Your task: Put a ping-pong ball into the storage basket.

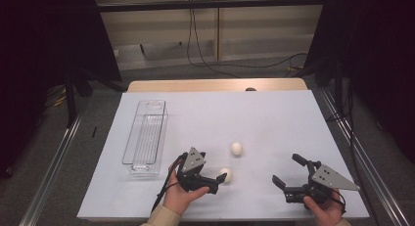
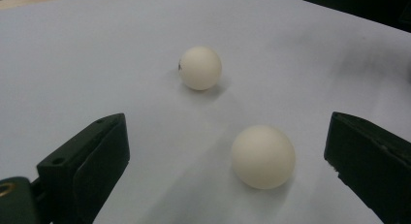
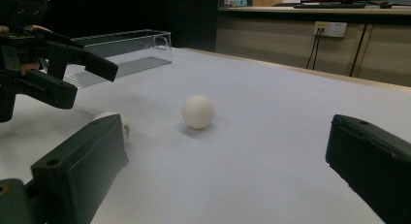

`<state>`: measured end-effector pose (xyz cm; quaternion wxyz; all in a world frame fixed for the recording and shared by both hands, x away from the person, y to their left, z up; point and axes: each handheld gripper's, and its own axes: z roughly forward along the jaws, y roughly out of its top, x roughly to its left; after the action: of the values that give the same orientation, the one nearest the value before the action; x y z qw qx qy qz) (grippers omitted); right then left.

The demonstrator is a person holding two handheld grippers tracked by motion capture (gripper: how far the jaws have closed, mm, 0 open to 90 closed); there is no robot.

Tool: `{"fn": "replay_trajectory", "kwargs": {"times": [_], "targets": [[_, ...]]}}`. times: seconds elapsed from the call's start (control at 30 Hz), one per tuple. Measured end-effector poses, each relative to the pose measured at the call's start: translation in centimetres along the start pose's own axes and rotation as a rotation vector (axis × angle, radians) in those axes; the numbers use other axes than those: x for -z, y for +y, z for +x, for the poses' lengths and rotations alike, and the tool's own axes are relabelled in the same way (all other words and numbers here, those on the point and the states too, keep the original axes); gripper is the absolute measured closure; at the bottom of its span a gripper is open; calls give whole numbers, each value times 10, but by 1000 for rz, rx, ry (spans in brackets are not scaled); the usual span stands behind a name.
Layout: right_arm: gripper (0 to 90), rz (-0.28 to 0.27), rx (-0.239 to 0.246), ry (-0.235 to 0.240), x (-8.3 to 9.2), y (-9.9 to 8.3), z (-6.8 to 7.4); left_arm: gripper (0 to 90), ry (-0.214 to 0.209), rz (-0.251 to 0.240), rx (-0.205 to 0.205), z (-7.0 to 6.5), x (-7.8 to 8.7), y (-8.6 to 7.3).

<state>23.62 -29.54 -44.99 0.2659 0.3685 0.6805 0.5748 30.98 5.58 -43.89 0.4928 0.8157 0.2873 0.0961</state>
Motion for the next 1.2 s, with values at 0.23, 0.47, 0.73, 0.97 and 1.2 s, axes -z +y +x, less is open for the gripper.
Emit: {"fn": "replay_trajectory", "kwargs": {"times": [0.23, 0.47, 0.73, 0.97, 1.2], "targets": [[4, -2, -2, 2, 0, 1, 0, 37, -17, 32, 1, -3, -5, 0], [5, -1, 5, 3, -3, 1, 1, 41, -10, 36, 3, -3, -4, 0], [5, 0, 2, -3, -4, 1, 0, 42, -19, 56, 1, -3, -7, 0], [5, -1, -1, -5, -5, 1, 0, 54, -21, 76, 4, -2, -10, -1], [5, 1, -2, -8, -6, 1, -1, 95, -33, 106, -2, -3, -14, -2]]}}
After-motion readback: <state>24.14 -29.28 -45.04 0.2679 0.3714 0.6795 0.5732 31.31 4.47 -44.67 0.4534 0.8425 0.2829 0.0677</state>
